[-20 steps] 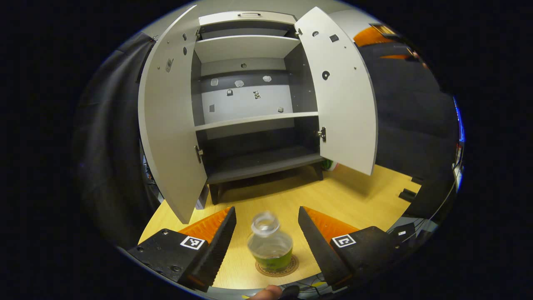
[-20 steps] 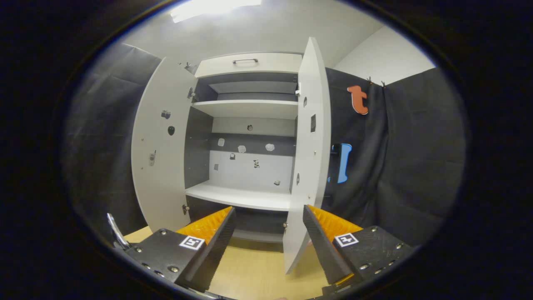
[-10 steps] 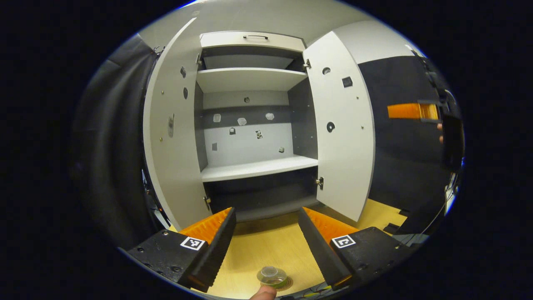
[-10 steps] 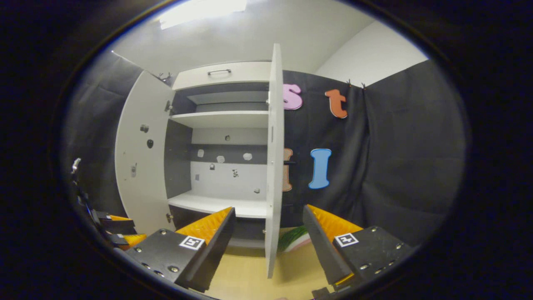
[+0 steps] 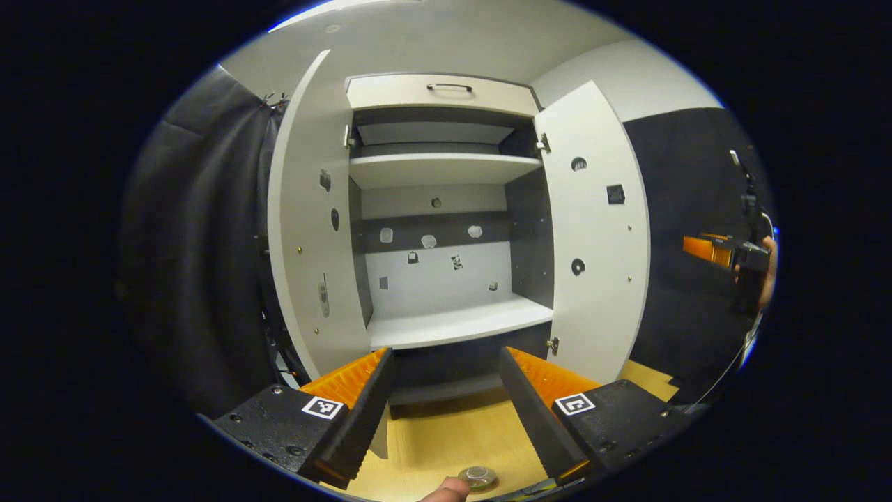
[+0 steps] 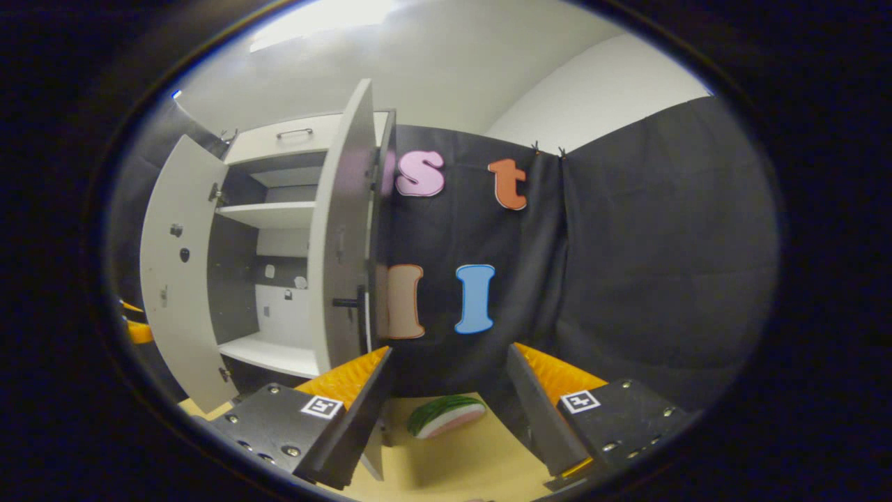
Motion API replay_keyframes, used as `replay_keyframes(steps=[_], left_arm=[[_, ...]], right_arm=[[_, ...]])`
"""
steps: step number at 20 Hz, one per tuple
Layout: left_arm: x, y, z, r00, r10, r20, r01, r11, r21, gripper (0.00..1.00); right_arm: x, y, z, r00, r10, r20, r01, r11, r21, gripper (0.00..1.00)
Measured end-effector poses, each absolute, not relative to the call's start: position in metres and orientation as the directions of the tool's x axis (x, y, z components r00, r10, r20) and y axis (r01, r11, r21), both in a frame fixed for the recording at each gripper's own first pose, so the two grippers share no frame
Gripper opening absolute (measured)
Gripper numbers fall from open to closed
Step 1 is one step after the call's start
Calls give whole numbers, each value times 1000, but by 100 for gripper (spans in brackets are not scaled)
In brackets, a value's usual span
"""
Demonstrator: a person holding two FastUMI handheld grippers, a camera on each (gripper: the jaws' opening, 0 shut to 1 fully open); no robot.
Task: Grasp the bottle in the cabinet with the left hand and place it on the coaster, then close the right door with the right hand and the left door with the left hand.
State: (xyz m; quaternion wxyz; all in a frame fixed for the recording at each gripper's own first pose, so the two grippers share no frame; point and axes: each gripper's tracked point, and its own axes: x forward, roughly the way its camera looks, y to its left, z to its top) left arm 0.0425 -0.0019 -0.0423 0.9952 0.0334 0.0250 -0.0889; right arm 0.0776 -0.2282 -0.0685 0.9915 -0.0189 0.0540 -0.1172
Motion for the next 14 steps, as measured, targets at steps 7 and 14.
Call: replay_keyframes(steps=[7,14], left_arm=[[58,15,0,988,-152,20,150,985,85,94],[50,76,3,999,-40,33,37,995,94,97]], right_arm=[[146,-258,-95,956,-240,-170,233,970,-62,93],[199,-186,-101,982,-54,-182,60,998,27,98]])
